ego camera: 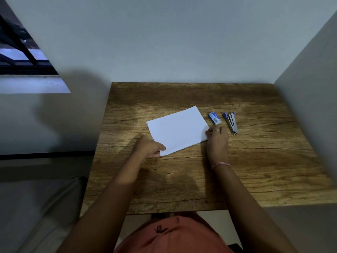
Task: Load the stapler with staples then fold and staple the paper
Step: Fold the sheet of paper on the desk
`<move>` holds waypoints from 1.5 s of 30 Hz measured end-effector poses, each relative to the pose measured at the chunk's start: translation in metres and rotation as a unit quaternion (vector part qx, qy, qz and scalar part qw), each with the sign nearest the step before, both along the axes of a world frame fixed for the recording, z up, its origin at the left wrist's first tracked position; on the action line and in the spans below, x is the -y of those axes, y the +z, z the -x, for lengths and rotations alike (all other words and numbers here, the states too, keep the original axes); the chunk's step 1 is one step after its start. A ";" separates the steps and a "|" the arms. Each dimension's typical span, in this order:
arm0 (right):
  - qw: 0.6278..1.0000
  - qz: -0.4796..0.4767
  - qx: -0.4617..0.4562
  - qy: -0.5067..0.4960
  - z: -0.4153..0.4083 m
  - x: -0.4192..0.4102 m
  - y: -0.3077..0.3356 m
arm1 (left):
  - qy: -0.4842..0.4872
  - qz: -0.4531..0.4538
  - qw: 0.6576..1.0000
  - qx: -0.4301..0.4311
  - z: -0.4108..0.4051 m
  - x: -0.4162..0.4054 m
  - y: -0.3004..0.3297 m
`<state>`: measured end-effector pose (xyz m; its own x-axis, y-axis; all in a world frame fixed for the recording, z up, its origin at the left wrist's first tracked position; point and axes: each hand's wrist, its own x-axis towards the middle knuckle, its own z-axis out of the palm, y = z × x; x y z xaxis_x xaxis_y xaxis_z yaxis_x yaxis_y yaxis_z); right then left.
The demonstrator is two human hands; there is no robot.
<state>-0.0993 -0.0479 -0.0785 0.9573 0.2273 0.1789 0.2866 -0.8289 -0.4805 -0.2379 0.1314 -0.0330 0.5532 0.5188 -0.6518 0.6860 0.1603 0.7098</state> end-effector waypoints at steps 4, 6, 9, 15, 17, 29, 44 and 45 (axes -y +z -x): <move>0.996 0.059 0.016 0.065 0.002 0.010 0.002 | -0.001 -0.005 1.000 -0.006 0.000 0.001 0.001; 0.991 0.092 0.029 0.088 0.009 0.012 0.004 | -0.001 -0.009 1.000 -0.010 0.000 0.000 0.001; 0.981 0.162 0.053 0.088 0.026 0.007 0.011 | -0.004 -0.018 1.000 -0.011 0.001 0.000 0.000; 0.977 0.200 -0.023 0.067 0.041 0.000 0.020 | -0.011 -0.049 0.999 -0.012 0.002 0.001 -0.003; 0.973 0.219 -0.045 0.058 0.044 -0.004 0.024 | -0.013 -0.056 0.998 -0.011 0.002 0.002 -0.003; 0.958 0.249 -0.131 0.050 0.074 -0.017 0.030 | -0.033 -0.256 0.966 0.015 0.021 0.019 -0.004; 0.945 0.226 -0.233 0.049 0.077 -0.025 0.041 | -0.190 -0.341 0.920 -0.004 0.036 0.010 0.000; 0.944 0.227 -0.235 0.048 0.076 -0.025 0.040 | -0.202 -0.335 0.920 -0.013 0.036 0.008 0.001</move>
<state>-0.1756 -0.0226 -0.0382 0.8778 0.2671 -0.3977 0.2135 -0.9612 -0.1744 -0.2736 0.1239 -0.0318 0.7777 0.5645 -0.2767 0.6118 -0.5784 0.5395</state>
